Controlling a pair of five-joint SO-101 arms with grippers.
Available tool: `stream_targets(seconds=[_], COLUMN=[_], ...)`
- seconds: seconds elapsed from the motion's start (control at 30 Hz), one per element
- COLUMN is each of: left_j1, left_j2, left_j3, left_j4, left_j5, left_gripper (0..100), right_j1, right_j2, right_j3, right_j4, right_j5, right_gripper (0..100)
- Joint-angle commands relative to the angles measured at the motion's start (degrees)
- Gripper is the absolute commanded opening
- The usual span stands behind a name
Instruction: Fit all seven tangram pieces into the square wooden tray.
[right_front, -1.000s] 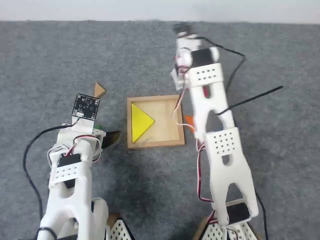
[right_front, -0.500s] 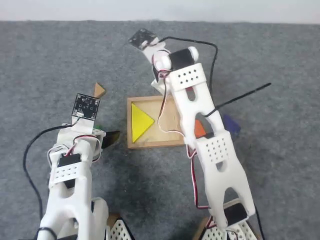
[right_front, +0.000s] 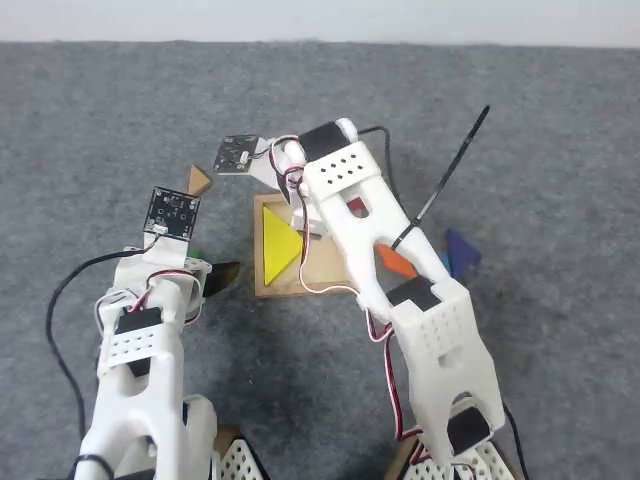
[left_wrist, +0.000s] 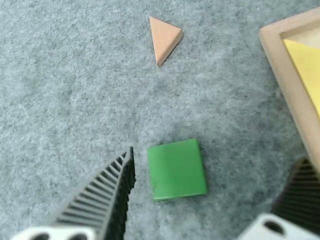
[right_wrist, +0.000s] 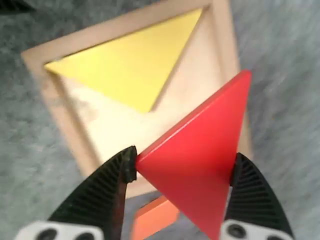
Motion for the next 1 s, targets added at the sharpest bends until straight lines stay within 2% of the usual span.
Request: stream_targets(seconds=[0.0, 0.13, 0.83, 0.97], left_j1=[0.0, 0.0, 0.0, 0.0], left_j2=[-1.76, -1.76, -1.76, -1.76], left_j3=[-0.4, -0.48, -0.57, -0.57], left_j4=[-1.49, -1.49, -1.49, -1.49], left_j5=[-0.88, -0.88, -0.88, -0.88], left_gripper=[44, 44, 44, 44], right_j1=[-0.66, -0.75, -1.36, -1.36], right_j2=[-0.04, 1.63, 5.32, 5.14], right_j3=[-0.26, -0.26, -0.18, -0.18], right_j4=[-5.14, -6.02, -6.11, -5.41], right_j5=[6.86, 8.97, 9.05, 9.05], right_gripper=[21.1, 21.2, 21.7, 30.4])
